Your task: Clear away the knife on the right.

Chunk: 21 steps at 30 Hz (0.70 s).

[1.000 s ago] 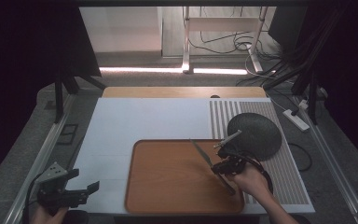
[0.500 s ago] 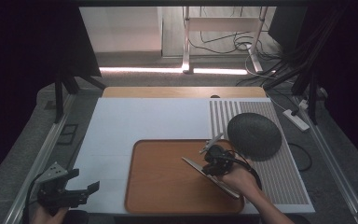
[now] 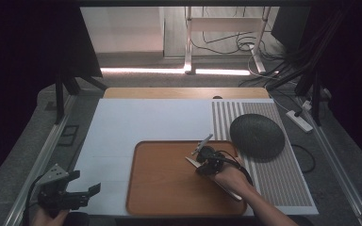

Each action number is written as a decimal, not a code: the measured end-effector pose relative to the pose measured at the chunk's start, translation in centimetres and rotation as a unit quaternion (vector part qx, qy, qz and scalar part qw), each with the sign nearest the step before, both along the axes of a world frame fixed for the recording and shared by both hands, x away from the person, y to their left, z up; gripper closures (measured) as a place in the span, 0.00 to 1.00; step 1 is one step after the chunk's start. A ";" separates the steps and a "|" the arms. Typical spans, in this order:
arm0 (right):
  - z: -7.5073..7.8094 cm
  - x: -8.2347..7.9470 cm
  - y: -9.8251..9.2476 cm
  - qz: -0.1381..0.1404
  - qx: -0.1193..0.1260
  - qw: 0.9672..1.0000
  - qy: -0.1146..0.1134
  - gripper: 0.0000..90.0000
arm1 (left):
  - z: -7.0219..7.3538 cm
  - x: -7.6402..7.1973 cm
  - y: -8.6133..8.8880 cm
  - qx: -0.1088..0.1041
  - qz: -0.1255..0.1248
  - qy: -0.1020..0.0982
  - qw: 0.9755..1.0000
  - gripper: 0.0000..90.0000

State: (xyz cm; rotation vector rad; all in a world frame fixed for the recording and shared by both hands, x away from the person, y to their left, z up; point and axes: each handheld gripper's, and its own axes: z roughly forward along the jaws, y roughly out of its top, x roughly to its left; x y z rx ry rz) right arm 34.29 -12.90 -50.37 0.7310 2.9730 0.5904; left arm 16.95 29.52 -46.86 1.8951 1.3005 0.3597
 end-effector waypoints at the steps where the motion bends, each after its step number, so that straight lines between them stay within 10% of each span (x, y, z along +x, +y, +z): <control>1: 0.1 0.3 -0.7 -0.015 -0.002 1.000 -0.003 1.00 | 0.0 0.0 0.0 0.001 0.000 0.000 1.000 0.06; 21: 0.4 1.3 -7.5 -0.104 -0.008 0.995 -0.006 1.00 | 0.0 0.0 0.0 0.000 0.000 0.001 1.000 0.06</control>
